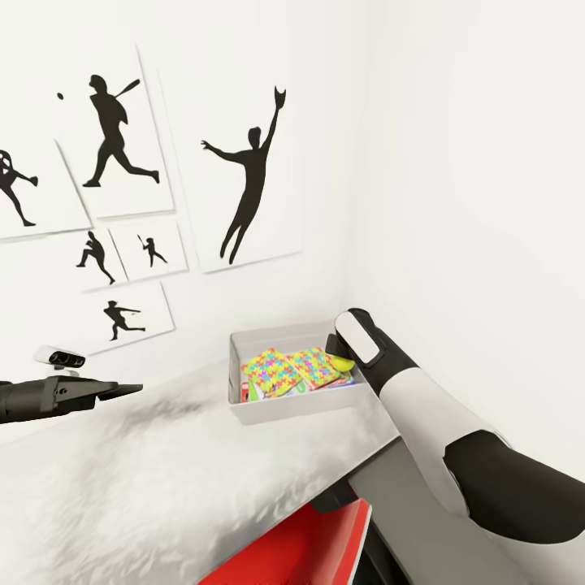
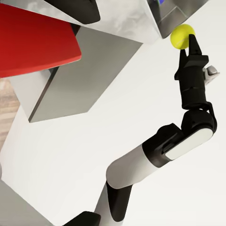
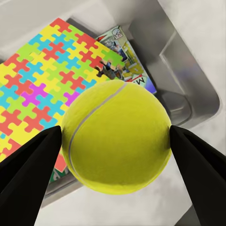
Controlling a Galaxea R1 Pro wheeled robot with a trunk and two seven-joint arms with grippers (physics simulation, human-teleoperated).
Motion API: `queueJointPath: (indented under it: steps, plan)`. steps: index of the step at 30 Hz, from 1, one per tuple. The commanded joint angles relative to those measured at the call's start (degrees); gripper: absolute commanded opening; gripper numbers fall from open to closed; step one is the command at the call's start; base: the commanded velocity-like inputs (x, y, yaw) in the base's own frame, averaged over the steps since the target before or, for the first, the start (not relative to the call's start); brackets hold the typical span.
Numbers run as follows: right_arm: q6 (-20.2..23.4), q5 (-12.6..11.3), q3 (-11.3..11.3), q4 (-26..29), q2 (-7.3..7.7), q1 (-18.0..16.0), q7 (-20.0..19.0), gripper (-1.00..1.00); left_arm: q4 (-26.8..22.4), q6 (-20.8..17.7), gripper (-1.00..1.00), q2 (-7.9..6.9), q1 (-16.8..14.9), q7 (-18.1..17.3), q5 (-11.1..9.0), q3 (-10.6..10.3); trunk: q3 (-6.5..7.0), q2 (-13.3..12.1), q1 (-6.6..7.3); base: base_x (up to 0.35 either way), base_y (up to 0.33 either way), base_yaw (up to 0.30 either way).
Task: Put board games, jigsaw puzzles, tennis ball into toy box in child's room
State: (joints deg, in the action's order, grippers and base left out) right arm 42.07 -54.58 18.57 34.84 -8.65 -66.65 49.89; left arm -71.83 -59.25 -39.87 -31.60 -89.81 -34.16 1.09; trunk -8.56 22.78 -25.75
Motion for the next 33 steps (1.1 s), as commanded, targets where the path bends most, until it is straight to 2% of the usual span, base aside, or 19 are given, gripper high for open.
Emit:
queueJointPath:
  steps: [1, 7, 18, 29, 31, 33]
  plan:
    - [0.13, -0.44, 0.24, 0.05, 0.04, -0.12, 0.47, -1.00, -0.02, -0.61, 1.00, -0.03, -0.05, -0.19, -0.03, 0.00, -0.23, 0.14, -0.03, 0.000, 0.000, 0.000]
    - [-0.04, -0.38, 0.16, 0.11, 0.15, -0.29, 0.47, -1.00, -0.01, -0.61, 1.00, -0.09, -0.04, -0.19, -0.03, 0.05, -0.79, 0.14, -0.03, 0.000, 0.000, 0.000]
    - [-0.14, -0.35, 0.28, 1.94, 1.43, -0.80, 0.47, -1.00, 0.00, -0.61, 1.00, -0.12, -0.04, -0.19, -0.03, 0.05, -1.83, 0.14, -0.03, 0.000, 0.000, 0.000]
    - [-1.68, -0.33, 0.51, 2.16, 1.53, -0.77, 0.52, -1.00, 0.02, -0.61, 1.00, -0.12, -0.04, -0.19, -0.03, 0.05, -2.57, 0.14, -0.03, 0.000, 0.000, 0.000]
    - [-2.71, -0.21, 0.56, 2.16, 1.56, -0.77, 0.49, -1.00, 0.02, -0.61, 1.00, -0.12, -0.04, -0.19, -0.03, 0.05, -2.58, 0.14, -0.03, 0.000, 0.000, 0.000]
    - [-3.07, 1.02, 0.55, 2.16, 1.75, -0.76, 0.45, -1.00, 0.02, -0.61, 1.00, -0.12, -0.04, -0.19, -0.03, 0.04, -2.59, 0.14, -0.03, 0.000, 0.000, 0.000]
